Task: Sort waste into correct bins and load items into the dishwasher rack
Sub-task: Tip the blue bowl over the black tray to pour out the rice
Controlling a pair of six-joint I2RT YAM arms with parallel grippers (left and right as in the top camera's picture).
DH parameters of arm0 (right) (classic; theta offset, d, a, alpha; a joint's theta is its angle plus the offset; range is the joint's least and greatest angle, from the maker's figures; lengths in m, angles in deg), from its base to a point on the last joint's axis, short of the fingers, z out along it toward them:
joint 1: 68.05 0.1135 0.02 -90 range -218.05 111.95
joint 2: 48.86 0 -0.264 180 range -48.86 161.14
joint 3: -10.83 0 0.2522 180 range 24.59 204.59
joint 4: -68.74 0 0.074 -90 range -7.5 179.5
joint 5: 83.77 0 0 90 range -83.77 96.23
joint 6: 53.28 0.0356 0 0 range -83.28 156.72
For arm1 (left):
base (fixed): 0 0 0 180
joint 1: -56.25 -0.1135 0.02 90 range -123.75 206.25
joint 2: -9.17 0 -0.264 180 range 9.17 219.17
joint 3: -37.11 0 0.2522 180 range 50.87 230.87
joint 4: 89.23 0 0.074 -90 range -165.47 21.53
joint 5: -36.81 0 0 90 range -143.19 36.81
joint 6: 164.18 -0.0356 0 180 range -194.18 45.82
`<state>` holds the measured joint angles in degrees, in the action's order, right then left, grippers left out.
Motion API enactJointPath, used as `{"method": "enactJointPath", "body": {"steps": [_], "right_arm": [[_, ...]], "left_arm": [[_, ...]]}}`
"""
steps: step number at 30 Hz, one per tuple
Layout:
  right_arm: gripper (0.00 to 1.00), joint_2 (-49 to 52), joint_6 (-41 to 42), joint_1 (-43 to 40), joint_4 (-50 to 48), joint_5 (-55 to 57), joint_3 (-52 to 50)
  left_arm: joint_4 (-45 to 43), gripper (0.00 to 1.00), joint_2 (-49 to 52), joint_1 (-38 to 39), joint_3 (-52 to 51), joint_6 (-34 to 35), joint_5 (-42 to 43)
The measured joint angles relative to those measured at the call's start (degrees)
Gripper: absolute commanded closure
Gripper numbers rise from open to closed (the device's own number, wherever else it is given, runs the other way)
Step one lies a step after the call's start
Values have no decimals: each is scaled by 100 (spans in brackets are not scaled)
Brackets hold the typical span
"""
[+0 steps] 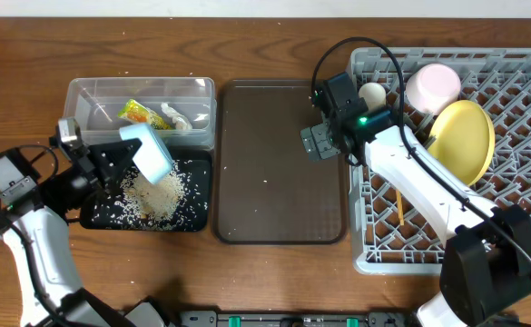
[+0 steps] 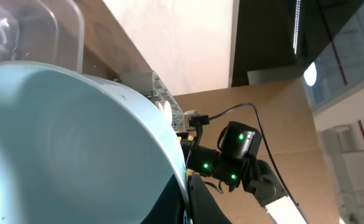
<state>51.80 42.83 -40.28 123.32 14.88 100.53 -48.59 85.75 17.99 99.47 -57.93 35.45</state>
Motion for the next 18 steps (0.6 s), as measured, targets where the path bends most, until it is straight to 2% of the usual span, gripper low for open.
{"method": "enactJointPath", "body": {"steps": [9,16,18], "right_arm": [[1,0,0,0,0,0,0],[1,0,0,0,0,0,0],[1,0,0,0,2,0,0]], "left_arm": [[358,94,2,2,4,55,-4],[365,94,2,0,4,177,-2],[138,94,2,0,4,199,-7]]}}
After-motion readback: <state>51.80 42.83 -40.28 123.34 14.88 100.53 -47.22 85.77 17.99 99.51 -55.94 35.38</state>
